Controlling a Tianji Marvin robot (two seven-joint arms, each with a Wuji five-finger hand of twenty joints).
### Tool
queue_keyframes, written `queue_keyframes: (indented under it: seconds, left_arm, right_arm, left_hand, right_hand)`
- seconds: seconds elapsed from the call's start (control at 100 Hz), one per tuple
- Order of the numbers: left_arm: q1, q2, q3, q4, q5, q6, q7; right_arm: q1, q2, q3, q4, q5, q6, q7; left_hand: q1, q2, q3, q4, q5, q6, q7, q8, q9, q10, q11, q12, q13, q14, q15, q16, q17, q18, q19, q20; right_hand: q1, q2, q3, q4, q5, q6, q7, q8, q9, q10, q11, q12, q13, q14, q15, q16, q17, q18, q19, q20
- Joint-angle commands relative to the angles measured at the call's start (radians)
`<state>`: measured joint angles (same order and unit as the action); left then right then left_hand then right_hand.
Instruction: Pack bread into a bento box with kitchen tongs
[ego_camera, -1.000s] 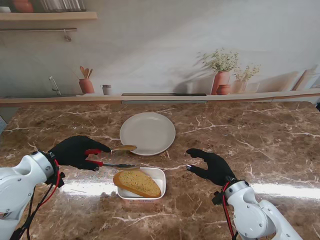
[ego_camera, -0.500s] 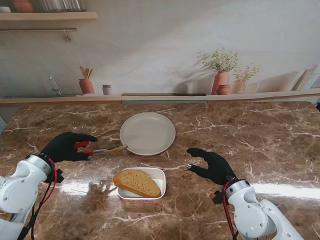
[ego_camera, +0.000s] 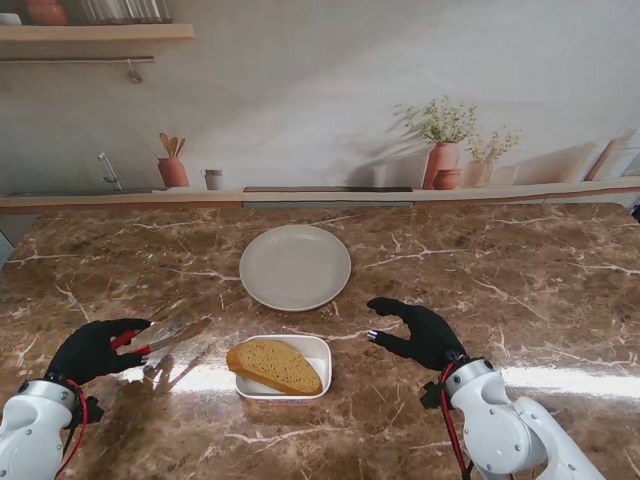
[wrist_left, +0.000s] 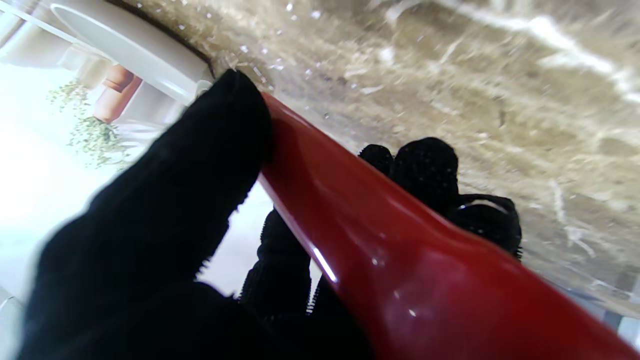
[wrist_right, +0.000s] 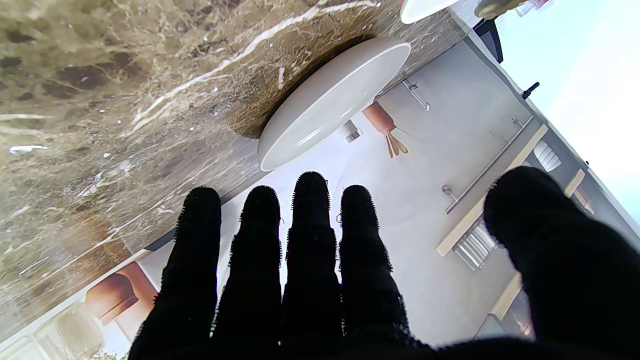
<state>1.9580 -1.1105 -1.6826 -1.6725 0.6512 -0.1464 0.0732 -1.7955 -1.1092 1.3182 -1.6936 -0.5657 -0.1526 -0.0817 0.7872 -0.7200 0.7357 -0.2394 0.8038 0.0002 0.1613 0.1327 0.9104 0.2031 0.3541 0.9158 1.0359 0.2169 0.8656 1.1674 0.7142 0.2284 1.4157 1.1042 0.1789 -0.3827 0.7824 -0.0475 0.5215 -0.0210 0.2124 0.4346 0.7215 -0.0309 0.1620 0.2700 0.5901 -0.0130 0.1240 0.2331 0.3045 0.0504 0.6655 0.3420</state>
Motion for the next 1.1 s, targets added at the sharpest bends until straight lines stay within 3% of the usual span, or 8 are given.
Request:
queue_keyframes:
  seconds: [0.0,0.24,0.41,0.49,0.63,0.7,0.92,1.09]
  left_arm:
    - [0.016,-0.006,-0.002,0.021,0.005,0.005,0.007]
    - [-0.001,-0.009,0.011,0.068,0.005,0.006,0.035]
    - [-0.027,-0.005,0.037,0.097,0.037,0.024,0.046]
    - [-0.034,-0.001,0.048,0.100,0.054,0.048,0.036]
    - [-0.041,0.000,0.061,0.090,0.057,0.095,0.022]
    - [-0.047,-0.001,0.069,0.094,0.056,0.091,0.031]
    - [-0.044,-0.001,0.072,0.064,0.074,0.107,0.036]
    - [-0.030,-0.001,0.061,0.012,0.074,0.102,0.024]
  right_arm:
    - [-0.002,-0.003,-0.004,0.004,0.001,0.005,0.018]
    - [0.011,0.000,-0.013,0.008,-0.005,0.009,0.029]
    - [0.014,0.001,-0.016,0.010,-0.006,0.011,0.033]
    - [0.015,0.001,-0.017,0.009,-0.005,0.012,0.032]
    - [0.016,0.000,-0.016,0.011,-0.006,0.010,0.030]
    - [0.016,0.001,-0.014,0.011,-0.006,0.008,0.033]
    - [0.017,0.000,-0.006,0.016,-0.010,-0.001,0.025]
    - [0.019,-0.002,-0.001,0.016,-0.018,-0.007,0.011]
  left_hand:
    - [0.091,0.062,0.070,0.077,-0.059,0.006,-0.016,0.000,0.048,-0.187,0.079,0.042,-0.015,0.000,-0.003,0.014,-0.015,-0.038,0.006,-0.010]
    - [0.081,0.070,0.063,0.080,-0.092,0.011,-0.031,-0.006,-0.001,-0.185,0.076,0.035,-0.068,-0.007,-0.058,-0.022,-0.060,-0.032,-0.067,-0.043]
    - [-0.008,0.100,0.120,0.074,-0.158,0.013,-0.028,-0.003,-0.138,-0.196,0.201,-0.093,-0.199,-0.022,-0.201,-0.165,-0.198,-0.021,-0.229,-0.187]
    - [-0.112,0.128,0.166,0.129,-0.214,0.027,-0.027,-0.001,-0.231,-0.204,0.249,-0.253,-0.283,-0.025,-0.270,-0.235,-0.285,-0.024,-0.286,-0.250]
    - [-0.162,0.133,0.115,0.122,-0.305,0.049,-0.032,-0.001,-0.340,-0.196,0.170,-0.356,-0.447,-0.023,-0.369,-0.330,-0.446,-0.038,-0.360,-0.296]
    - [-0.194,0.106,0.082,0.111,-0.336,0.049,-0.036,-0.006,-0.416,-0.189,0.102,-0.452,-0.518,-0.029,-0.460,-0.454,-0.505,-0.036,-0.411,-0.337]
    - [-0.269,0.068,-0.018,0.088,-0.379,0.058,-0.047,-0.013,-0.589,-0.188,-0.003,-0.594,-0.764,-0.042,-0.650,-0.693,-0.781,0.007,-0.644,-0.572]
    - [-0.317,0.080,-0.097,0.081,-0.388,0.062,-0.062,-0.022,-0.643,-0.196,-0.055,-0.658,-0.875,-0.063,-0.693,-0.769,-0.783,-0.034,-0.837,-0.700]
  right_hand:
    - [0.004,0.020,-0.009,0.023,-0.008,-0.027,-0.005,-0.003,-0.013,-0.006,0.003,0.007,0.001,-0.002,0.006,0.012,-0.004,-0.012,-0.013,0.026]
    - [0.004,0.020,-0.008,0.023,-0.010,-0.027,-0.005,-0.003,-0.016,-0.008,0.002,0.006,0.000,-0.001,0.006,0.012,-0.004,-0.011,-0.013,0.025]
    - [0.004,0.020,-0.009,0.023,-0.011,-0.028,-0.006,-0.003,-0.016,-0.008,0.003,0.006,0.000,-0.001,0.006,0.012,-0.005,-0.010,-0.013,0.025]
    - [0.004,0.019,-0.009,0.023,-0.012,-0.027,-0.006,-0.003,-0.016,-0.008,0.003,0.006,-0.001,0.000,0.006,0.012,-0.005,-0.009,-0.013,0.025]
    - [0.003,0.020,-0.009,0.023,-0.011,-0.026,-0.006,-0.003,-0.018,-0.005,0.002,0.006,0.002,-0.001,0.007,0.013,-0.004,-0.009,-0.013,0.025]
    - [0.004,0.020,-0.009,0.024,-0.011,-0.025,-0.006,-0.003,-0.019,-0.006,0.001,0.005,0.005,-0.002,0.008,0.013,-0.003,-0.010,-0.012,0.025]
    - [0.005,0.020,-0.009,0.024,-0.012,-0.024,-0.007,-0.003,-0.023,-0.006,-0.001,0.003,0.005,0.000,0.007,0.013,-0.002,-0.010,-0.012,0.025]
    - [0.002,0.018,-0.008,0.023,-0.014,-0.023,-0.008,-0.003,-0.042,-0.007,-0.012,-0.003,0.005,-0.002,0.007,0.012,-0.004,-0.017,-0.014,0.024]
